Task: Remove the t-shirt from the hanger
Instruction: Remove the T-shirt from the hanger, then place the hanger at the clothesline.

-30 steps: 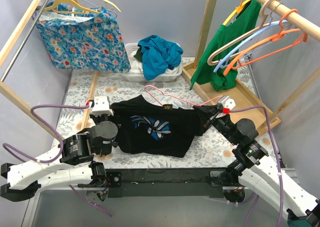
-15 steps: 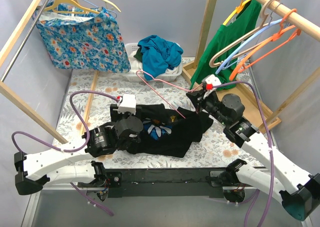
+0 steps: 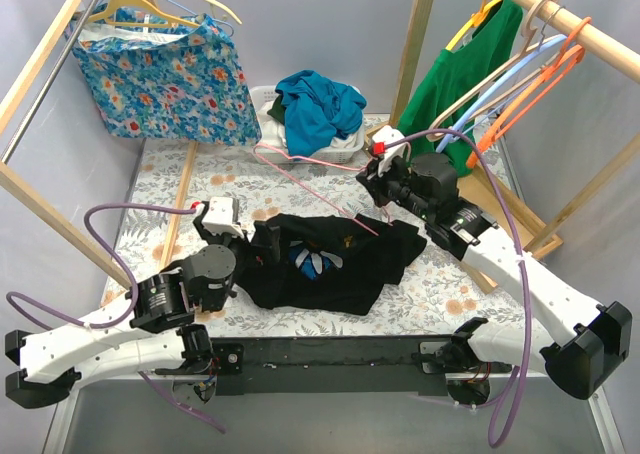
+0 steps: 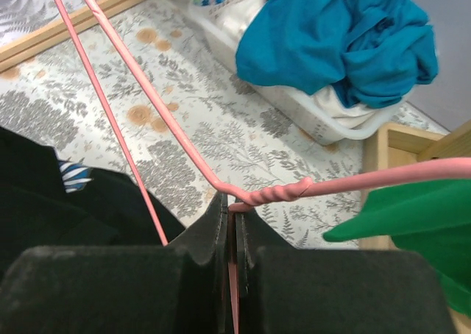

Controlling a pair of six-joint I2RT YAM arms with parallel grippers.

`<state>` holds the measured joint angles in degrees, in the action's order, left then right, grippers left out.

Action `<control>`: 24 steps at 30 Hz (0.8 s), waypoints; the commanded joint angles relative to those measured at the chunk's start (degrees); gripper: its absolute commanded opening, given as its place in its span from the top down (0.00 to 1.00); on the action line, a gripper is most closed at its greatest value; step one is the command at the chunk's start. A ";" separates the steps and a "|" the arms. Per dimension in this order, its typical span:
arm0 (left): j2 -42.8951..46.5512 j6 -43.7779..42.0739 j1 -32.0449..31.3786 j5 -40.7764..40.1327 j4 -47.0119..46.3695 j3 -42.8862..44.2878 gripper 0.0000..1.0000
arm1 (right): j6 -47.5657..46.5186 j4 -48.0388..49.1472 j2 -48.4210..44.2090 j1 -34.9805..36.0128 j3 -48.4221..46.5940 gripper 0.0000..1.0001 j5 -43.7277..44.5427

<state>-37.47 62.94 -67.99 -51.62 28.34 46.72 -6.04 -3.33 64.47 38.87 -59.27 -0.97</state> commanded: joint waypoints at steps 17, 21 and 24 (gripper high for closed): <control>-1.55 3.94 0.13 4.86 3.39 -0.05 0.02 | -1.60 1.75 2.51 3.31 -1.92 0.99 3.97; -2.34 4.04 0.13 4.77 3.31 0.30 0.02 | -1.69 2.72 1.10 3.31 2.30 0.99 1.33; -4.00 4.03 0.13 3.46 4.26 2.22 0.02 | -3.53 2.11 0.48 3.23 4.24 0.99 -0.26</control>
<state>-40.25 66.02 -67.99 -46.98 30.46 45.36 -7.75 -4.23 67.51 42.02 -56.29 1.17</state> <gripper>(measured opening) 0.981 0.065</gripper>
